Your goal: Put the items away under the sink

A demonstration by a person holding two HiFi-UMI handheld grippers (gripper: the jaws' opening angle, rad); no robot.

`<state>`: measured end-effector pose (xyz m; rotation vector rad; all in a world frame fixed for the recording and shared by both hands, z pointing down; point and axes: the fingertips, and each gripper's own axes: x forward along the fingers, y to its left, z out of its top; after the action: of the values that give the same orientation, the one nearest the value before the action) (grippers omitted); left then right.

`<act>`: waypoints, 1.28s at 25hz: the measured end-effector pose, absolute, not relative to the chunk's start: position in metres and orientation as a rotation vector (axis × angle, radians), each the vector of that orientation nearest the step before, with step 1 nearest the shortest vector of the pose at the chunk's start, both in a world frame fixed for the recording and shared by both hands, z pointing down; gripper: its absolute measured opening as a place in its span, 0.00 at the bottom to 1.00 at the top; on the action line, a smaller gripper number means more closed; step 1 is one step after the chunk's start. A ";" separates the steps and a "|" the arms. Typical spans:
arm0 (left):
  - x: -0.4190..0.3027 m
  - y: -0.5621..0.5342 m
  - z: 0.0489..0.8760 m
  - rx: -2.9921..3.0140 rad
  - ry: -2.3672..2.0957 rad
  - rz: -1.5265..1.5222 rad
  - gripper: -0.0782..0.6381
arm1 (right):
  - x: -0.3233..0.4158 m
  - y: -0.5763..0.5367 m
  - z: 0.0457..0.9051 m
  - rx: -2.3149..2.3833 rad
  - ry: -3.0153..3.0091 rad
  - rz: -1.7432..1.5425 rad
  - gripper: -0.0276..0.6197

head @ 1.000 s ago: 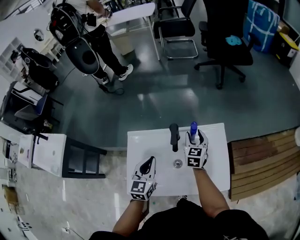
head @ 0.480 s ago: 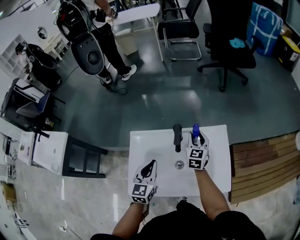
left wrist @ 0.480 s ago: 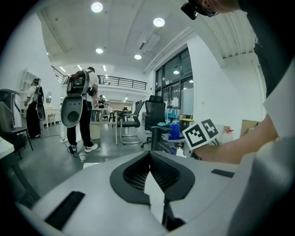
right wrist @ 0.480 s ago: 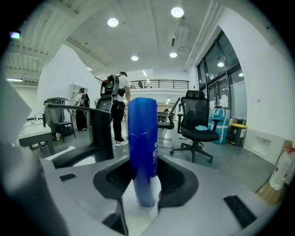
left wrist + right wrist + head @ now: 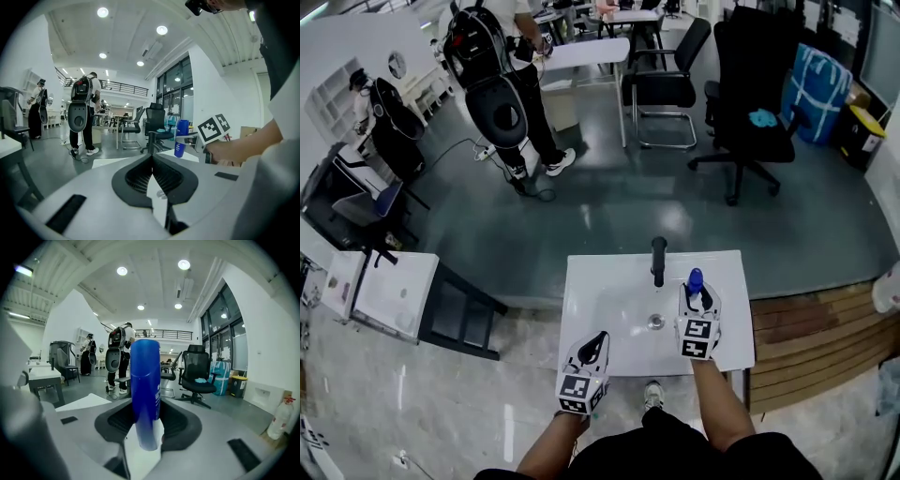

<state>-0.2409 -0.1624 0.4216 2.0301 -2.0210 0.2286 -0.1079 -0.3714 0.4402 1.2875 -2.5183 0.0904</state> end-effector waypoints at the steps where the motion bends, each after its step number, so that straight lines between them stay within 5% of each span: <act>1: -0.237 -0.153 0.419 2.040 -2.016 0.228 0.14 | -0.103 -0.362 0.434 1.288 -2.525 0.084 0.30; 21: -0.162 0.055 0.391 2.229 -1.890 0.124 0.14 | -0.030 -0.085 0.361 1.304 -2.583 -0.032 0.29; 32: -0.133 0.066 0.399 2.218 -1.878 0.151 0.14 | -0.004 -0.047 0.372 1.238 -2.606 0.011 0.30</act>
<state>-0.1327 0.0656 0.3986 2.2184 -1.8776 0.1509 -0.0035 -0.0473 0.3724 1.2384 -2.6056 0.0113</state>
